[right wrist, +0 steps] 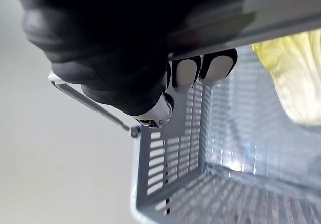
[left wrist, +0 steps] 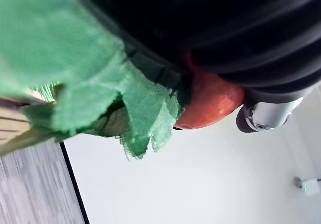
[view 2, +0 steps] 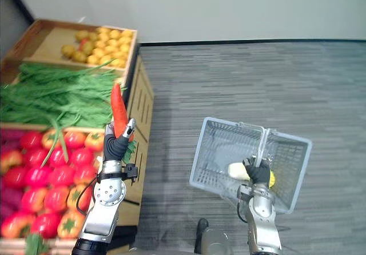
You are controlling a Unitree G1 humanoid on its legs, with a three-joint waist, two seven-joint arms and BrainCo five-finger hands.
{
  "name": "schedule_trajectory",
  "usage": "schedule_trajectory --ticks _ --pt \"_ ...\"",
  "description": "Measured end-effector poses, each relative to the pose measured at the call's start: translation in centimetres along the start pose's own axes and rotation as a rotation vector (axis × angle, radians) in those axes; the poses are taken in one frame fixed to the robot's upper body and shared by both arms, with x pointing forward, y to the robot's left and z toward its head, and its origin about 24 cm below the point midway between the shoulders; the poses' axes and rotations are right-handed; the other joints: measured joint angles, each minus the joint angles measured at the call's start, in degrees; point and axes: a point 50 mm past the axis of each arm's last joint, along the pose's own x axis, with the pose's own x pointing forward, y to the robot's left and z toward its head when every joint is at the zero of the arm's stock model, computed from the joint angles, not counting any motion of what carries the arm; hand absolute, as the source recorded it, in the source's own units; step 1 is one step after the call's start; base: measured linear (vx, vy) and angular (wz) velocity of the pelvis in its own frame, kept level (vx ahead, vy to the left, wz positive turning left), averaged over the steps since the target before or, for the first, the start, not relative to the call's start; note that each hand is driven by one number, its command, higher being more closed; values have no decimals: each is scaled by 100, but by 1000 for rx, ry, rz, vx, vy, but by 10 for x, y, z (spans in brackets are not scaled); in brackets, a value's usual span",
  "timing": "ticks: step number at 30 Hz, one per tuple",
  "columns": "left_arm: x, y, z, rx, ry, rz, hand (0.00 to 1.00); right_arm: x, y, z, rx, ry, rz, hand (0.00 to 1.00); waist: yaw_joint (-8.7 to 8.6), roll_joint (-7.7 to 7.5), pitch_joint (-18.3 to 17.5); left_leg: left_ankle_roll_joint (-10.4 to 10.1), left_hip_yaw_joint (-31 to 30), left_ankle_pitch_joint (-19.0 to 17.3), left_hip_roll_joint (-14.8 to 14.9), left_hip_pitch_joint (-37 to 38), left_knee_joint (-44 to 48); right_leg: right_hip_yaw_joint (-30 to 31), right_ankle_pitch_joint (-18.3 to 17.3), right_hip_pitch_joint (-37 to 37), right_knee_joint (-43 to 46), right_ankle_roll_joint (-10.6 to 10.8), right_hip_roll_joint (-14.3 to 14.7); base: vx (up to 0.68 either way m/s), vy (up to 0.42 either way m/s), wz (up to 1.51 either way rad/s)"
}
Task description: Pick vegetable in the basket
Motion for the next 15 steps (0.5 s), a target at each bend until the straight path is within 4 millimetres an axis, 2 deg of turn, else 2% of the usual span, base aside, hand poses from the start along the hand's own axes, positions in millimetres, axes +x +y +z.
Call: schedule_trajectory --ticks 1,2,3,5,7,8,11,15 --pt "-2 0 -1 -10 11 3 100 0 2 -1 -26 0 20 100 30 136 -22 -228 -85 247 -36 -65 -891 166 -1 28 29 116 15 195 267 -143" --pt "-5 -2 -2 -29 22 2 100 1 2 0 -58 -6 42 100 13 293 28 -327 -112 953 117 -82 -1614 350 -94 112 23 376 125 229 353 -131" --pt "-7 -4 -5 -29 33 -17 100 0 5 -4 -62 9 50 100 -8 261 11 -316 -9 953 38 52 -1629 467 -94 144 3 435 52 195 302 -88" --pt "-11 -11 -6 -32 38 -85 100 -7 9 -12 -58 38 59 100 -96 79 -50 -209 204 1028 -338 357 -2167 451 -21 184 -247 515 -259 193 251 -35" --pt "-13 -17 -4 -42 32 -114 100 -8 11 -14 -52 59 73 100 -210 72 -52 -126 219 1107 -521 401 -2398 409 44 233 -426 619 -413 137 161 11" --pt "-13 -20 -4 -45 35 -133 100 -12 14 -19 -44 84 93 100 -209 72 -51 -108 228 1142 -578 472 -2524 357 63 307 -527 646 -458 104 93 15" --pt "-18 -26 -10 -41 62 -170 100 -20 25 -26 -31 121 160 100 -195 71 -53 -173 177 1184 -587 738 -2769 292 67 520 -593 645 -438 85 4 9" --pt "-25 -34 -26 -9 131 -236 100 -24 42 -21 14 105 244 100 -195 82 -69 -244 183 1350 -577 968 -3213 268 68 565 -634 643 -411 44 -31 0"
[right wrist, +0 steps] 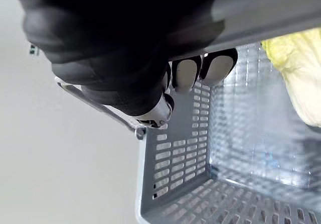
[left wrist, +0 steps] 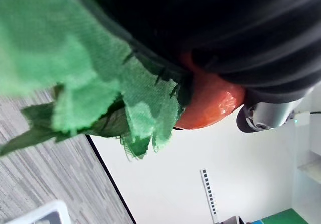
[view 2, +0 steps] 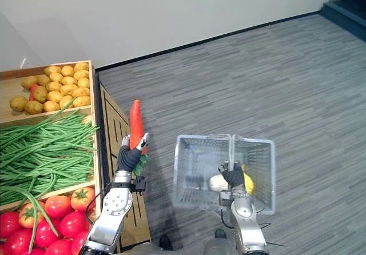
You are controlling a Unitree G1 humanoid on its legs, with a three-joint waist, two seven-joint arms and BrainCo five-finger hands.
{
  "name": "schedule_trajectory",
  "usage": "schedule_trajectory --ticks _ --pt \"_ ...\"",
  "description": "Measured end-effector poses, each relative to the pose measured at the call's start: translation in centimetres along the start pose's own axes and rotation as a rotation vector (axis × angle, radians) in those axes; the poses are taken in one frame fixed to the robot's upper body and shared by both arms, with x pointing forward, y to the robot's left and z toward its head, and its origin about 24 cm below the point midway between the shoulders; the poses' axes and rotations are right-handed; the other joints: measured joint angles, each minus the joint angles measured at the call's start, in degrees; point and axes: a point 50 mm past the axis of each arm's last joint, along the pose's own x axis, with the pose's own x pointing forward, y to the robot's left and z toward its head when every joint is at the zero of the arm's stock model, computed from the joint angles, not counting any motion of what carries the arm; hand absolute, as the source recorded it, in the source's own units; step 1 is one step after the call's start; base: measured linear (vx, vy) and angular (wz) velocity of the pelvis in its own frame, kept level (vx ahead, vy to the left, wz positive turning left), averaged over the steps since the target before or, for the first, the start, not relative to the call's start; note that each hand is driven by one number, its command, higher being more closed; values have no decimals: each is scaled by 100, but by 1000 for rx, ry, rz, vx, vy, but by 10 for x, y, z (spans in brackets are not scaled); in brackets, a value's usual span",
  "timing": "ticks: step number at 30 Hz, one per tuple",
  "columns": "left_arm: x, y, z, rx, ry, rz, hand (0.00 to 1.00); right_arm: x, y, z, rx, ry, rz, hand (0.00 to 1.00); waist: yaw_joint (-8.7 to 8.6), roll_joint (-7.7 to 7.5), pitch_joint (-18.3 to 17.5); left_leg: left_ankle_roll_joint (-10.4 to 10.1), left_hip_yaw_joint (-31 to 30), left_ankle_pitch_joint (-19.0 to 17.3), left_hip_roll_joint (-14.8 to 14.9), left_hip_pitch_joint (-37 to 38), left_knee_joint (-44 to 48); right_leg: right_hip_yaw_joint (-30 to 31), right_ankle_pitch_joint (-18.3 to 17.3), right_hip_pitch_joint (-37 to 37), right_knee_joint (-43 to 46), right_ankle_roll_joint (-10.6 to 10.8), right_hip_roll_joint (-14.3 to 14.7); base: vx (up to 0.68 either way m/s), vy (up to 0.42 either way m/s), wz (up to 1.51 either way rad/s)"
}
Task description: Pick vegetable in the basket
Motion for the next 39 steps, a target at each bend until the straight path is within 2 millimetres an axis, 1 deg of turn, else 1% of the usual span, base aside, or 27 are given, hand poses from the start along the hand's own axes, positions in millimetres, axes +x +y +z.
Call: schedule_trajectory --ticks 3,6,9,11,13,14,17,18,22,25,29,31,33,35,39 --pt "-8 -17 -20 34 100 -113 100 -1 10 10 38 -40 63 100 -23 -5 -6 -6 6 134 -48 123 -293 -45 6 29 -80 -8 -6 0 0 0" --pt "-17 -33 -32 77 149 -233 100 -2 21 12 94 -40 124 100 -30 -50 -60 2 26 148 -75 137 -345 -53 23 67 -182 -20 -29 0 0 0" --pt "-22 -37 -43 105 196 -268 100 -4 31 11 134 -30 169 100 -54 -116 -108 6 29 192 -75 164 -398 -62 70 113 -265 -34 -24 -3 1 1" --pt "-25 -38 -51 119 236 -279 100 -6 41 10 162 -21 210 100 -102 -172 -145 -2 20 250 -75 172 -485 -57 85 94 -276 -54 -11 -13 -1 2" --pt "-28 -39 -58 130 269 -290 100 -8 49 11 201 -13 245 100 -99 -192 -158 -11 69 267 -62 170 -519 -18 107 45 -278 -86 12 -44 -4 -14" --pt "-30 -40 -62 137 290 -296 0 -9 55 11 231 -5 273 100 -96 -201 -164 -11 131 267 -58 172 -527 45 109 15 -286 -90 23 -52 -3 -22" --pt "-32 -44 -69 154 326 -323 0 -14 69 9 307 22 343 100 -124 -204 -179 -14 148 330 -59 192 -611 68 166 18 -376 -89 43 -50 -10 -11" --pt "-31 -45 -69 160 329 -329 0 -15 71 9 323 29 358 100 -128 -204 -179 -14 147 367 -59 208 -661 63 174 18 -382 -97 51 -53 -22 1" --pt "-24 -47 -70 213 322 -344 0 -24 92 8 393 62 477 100 -122 -207 -186 -35 141 535 -50 323 -926 55 183 17 -388 -110 98 -48 -23 2" --pt "-24 -46 -72 241 327 -348 0 -28 98 9 404 65 522 100 -123 -209 -244 -37 144 587 -51 355 -1029 55 197 5 -402 -122 116 -28 -12 -2" --pt "-24 -45 -73 243 332 -342 0 -29 101 12 403 52 549 100 -116 -229 -320 -38 150 588 -53 355 -1032 52 212 23 -442 -115 115 0 0 0" --pt "-23 -45 -73 241 330 -340 0 -29 100 14 387 39 548 100 -119 -228 -320 -37 149 588 -55 354 -1032 49 213 26 -445 -114 113 0 0 0" --pt "-21 -44 -67 230 305 -328 0 -26 94 14 332 20 519 100 -116 -228 -320 -38 140 588 -55 354 -1032 38 213 32 -446 -114 111 0 0 0" --pt "-18 -42 -55 206 254 -305 0 -23 84 13 277 4 472 100 -112 -228 -320 -38 128 589 -55 354 -1032 22 213 43 -447 -113 109 -12 -9 3" --pt "-16 -41 -46 162 216 -288 0 -19 69 10 204 -8 379 100 -112 -221 -324 -38 66 589 -58 354 -1033 -68 213 81 -454 -112 106 -16 -14 9"
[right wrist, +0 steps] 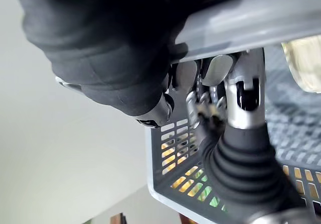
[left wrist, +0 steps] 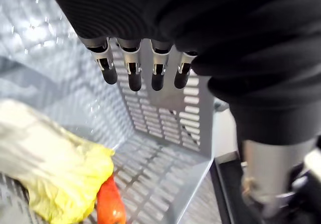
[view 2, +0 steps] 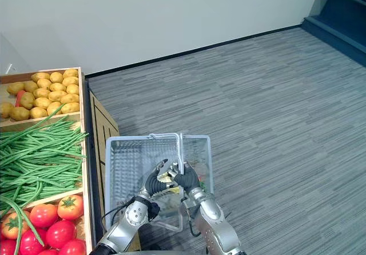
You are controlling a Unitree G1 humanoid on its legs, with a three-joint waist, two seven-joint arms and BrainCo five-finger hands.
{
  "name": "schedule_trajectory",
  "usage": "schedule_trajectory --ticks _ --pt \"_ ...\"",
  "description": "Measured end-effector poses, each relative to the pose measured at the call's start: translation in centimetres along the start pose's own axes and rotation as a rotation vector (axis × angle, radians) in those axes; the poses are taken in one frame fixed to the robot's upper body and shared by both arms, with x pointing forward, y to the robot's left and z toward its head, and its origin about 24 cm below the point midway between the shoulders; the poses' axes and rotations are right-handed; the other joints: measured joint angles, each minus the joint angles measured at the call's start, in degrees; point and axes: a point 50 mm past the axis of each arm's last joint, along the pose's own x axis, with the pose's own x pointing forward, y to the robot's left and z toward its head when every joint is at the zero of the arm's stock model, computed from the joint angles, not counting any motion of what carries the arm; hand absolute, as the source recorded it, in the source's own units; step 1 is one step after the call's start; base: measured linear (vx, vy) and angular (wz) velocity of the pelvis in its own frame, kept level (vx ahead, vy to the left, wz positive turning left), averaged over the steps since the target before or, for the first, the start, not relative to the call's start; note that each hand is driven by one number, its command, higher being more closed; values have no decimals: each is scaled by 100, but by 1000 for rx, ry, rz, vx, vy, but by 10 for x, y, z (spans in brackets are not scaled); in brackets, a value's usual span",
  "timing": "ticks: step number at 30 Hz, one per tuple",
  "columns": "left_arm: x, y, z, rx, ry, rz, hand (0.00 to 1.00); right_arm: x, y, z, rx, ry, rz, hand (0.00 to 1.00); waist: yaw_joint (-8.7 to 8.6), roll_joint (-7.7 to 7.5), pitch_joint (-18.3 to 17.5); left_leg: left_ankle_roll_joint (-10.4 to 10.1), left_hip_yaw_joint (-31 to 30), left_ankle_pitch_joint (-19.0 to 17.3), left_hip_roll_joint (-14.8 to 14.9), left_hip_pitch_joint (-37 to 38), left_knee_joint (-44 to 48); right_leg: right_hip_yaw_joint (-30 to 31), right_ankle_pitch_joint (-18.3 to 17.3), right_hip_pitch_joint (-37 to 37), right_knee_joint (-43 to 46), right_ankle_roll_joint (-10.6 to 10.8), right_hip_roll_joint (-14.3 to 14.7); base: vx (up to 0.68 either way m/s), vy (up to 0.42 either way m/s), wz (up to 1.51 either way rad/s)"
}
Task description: Pick vegetable in the basket
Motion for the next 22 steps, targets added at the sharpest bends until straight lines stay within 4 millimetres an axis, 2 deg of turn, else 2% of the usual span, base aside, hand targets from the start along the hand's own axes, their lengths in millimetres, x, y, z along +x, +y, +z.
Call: schedule_trajectory --ticks 1,4,8,11,13,17,22 --pt "-1 7 4 -31 -16 35 0 -3 -11 0 -33 0 -67 100 -8 6 -3 0 -77 0 0 9 0 -79 -1 45 0 1 1 -10 -21 19" --pt "-5 20 9 -89 -40 106 0 -6 -26 0 -90 3 -150 100 0 24 -9 0 -104 0 -1 7 0 -141 -1 56 3 2 30 -14 -27 9" --pt "-14 39 7 -169 -38 202 0 -10 -48 4 -136 -8 -262 100 1 67 -32 1 -217 2 0 3 0 -246 -2 99 1 3 37 -10 -15 10" --pt "-26 55 -1 -251 -17 293 0 -18 -69 7 -157 -14 -372 100 24 158 -90 1 -289 2 1 -7 -1 -364 -3 132 0 4 32 -4 -11 13" --pt "-32 65 -8 -292 4 346 0 -27 -84 7 -166 -8 -450 100 91 208 -122 1 -368 3 1 -33 -1 -438 -4 143 -2 5 32 -9 -14 17" --pt "-46 84 -27 -394 69 459 0 -49 -109 1 -216 36 -577 100 135 217 -128 0 -570 42 1 -123 -1 -669 -4 176 -5 6 27 -21 -21 25" --pt "-66 87 -57 -422 191 484 0 -68 -131 -14 -271 129 -681 100 172 197 -113 10 -713 74 -52 -107 -42 -839 -54 300 -7 74 -33 -37 -8 22"
